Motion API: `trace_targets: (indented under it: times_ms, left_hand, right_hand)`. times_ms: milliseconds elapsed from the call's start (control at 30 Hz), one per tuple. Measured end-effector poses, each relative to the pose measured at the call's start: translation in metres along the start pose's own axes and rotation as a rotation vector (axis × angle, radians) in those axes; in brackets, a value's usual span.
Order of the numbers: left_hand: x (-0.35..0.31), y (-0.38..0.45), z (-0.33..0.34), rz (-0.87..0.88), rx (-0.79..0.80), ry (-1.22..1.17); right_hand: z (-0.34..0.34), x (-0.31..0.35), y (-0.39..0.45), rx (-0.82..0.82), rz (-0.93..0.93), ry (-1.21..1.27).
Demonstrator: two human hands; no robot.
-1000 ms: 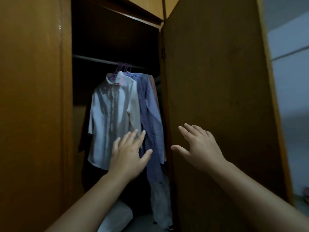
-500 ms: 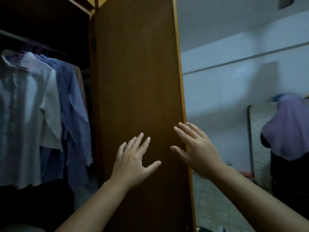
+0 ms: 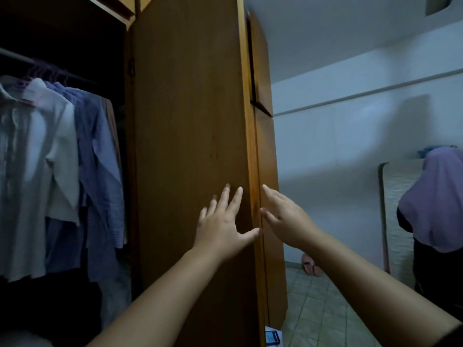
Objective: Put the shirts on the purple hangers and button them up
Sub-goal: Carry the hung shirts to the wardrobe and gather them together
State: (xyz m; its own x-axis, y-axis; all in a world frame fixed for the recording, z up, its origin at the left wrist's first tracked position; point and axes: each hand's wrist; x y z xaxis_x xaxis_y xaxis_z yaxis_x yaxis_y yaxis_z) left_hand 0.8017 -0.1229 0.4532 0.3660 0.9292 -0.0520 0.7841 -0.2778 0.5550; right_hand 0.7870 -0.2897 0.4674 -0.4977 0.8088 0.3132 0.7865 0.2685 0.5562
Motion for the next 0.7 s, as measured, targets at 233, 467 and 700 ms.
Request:
trace_targets:
  times_ms: [233, 467, 700]
  left_hand:
    - [-0.011, 0.003, 0.010, -0.071, -0.037, 0.022]
    - [-0.009, -0.022, 0.002, -0.154, -0.036, -0.032]
    - [0.012, -0.071, -0.035, -0.090, -0.146, 0.062]
  right_hand:
    - [0.010, -0.023, 0.018, 0.096, -0.105, 0.397]
    - [0.017, -0.020, 0.012, 0.041, -0.285, 0.583]
    - [0.039, 0.016, 0.010, 0.063, -0.491, 0.648]
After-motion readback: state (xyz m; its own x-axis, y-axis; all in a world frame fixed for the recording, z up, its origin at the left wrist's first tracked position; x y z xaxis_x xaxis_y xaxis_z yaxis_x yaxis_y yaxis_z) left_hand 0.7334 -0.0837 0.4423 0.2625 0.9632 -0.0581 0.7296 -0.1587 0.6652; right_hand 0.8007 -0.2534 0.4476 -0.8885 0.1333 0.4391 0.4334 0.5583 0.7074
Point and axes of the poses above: each hand's wrist, its own y-axis towards the middle knuckle, its own z-axis out of the palm, x = y × z, and after that the axes turned 9 degrees about x, right-handed
